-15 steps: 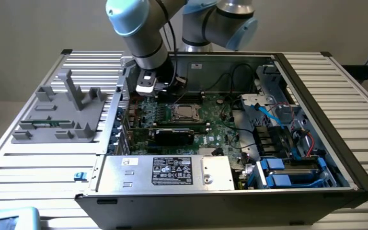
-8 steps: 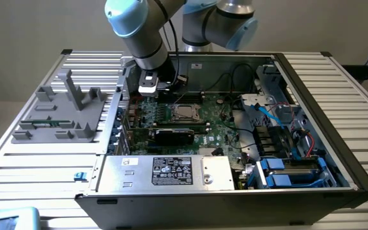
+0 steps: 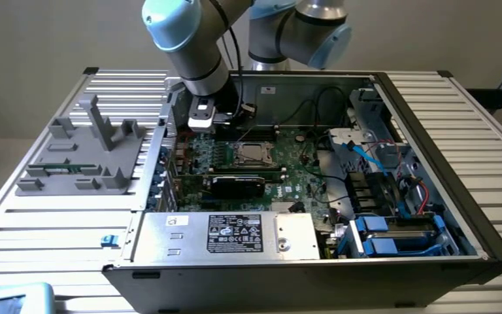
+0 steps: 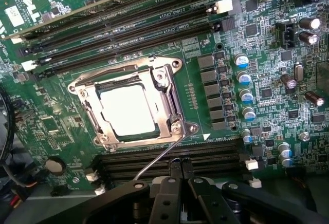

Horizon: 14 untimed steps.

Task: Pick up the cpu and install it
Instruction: 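Install the first cpu locking lever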

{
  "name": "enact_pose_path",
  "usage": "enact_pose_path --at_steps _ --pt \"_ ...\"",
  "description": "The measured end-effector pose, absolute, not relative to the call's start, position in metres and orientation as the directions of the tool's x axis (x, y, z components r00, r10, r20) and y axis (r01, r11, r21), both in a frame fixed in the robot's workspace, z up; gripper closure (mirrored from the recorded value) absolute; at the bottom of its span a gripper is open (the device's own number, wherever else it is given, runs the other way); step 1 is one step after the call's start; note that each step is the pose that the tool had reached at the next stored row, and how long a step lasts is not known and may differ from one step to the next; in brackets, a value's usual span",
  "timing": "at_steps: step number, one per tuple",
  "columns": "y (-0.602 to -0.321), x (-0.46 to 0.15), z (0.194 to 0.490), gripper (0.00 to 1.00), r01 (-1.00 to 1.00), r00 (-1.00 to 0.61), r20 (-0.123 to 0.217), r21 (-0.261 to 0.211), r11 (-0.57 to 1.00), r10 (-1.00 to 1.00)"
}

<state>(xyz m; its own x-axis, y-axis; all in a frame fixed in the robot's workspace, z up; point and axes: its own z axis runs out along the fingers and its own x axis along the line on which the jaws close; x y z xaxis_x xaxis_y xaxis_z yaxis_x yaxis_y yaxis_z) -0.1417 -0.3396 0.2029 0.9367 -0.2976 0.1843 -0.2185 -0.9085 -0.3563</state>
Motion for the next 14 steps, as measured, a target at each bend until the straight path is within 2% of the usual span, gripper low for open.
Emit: enact_pose_path --at_steps 14 --pt "-0.3428 -0.1385 0.1995 0.89 -0.227 0.934 0.182 -0.364 -0.903 -0.308"
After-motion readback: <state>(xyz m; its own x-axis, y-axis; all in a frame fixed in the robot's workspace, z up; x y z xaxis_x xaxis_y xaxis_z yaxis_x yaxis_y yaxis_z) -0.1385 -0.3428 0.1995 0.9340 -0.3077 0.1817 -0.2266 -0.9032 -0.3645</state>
